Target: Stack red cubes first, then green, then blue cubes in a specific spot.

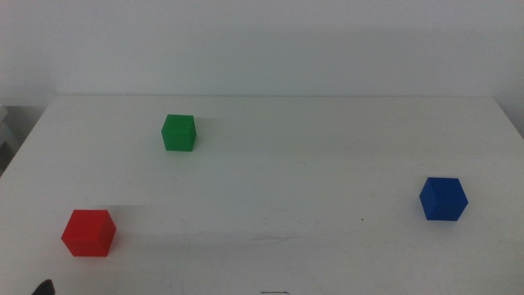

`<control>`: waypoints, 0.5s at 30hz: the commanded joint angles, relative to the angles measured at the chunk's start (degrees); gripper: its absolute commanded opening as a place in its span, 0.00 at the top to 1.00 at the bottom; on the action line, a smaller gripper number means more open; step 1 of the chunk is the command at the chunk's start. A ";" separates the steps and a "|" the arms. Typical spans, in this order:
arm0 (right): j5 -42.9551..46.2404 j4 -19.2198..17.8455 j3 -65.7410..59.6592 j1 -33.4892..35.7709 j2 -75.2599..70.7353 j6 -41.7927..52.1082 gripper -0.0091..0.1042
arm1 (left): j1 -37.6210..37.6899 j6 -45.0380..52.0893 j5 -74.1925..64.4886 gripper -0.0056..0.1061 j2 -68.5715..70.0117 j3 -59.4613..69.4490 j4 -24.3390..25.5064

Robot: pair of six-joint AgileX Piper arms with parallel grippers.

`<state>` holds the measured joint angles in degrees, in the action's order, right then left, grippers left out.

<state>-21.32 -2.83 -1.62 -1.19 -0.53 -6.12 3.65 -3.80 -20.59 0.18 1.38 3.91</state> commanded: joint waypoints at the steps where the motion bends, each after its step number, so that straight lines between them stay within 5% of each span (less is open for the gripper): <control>1: 3.91 -0.67 1.00 -0.22 -1.29 0.57 0.27 | 0.17 -1.32 4.50 0.11 -4.61 -4.34 -0.31; 10: 3.91 -0.67 1.00 -0.22 -1.29 0.57 0.27 | 0.23 0.28 1.38 0.11 -28.05 -28.65 0.06; 15: 3.91 -0.67 1.00 -0.22 -1.29 0.57 0.27 | 0.23 0.28 -12.27 0.11 -37.13 -42.46 2.49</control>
<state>-21.36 -2.83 -1.62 -1.19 -0.53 -6.12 3.65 -3.29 -30.79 -34.08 -35.44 5.50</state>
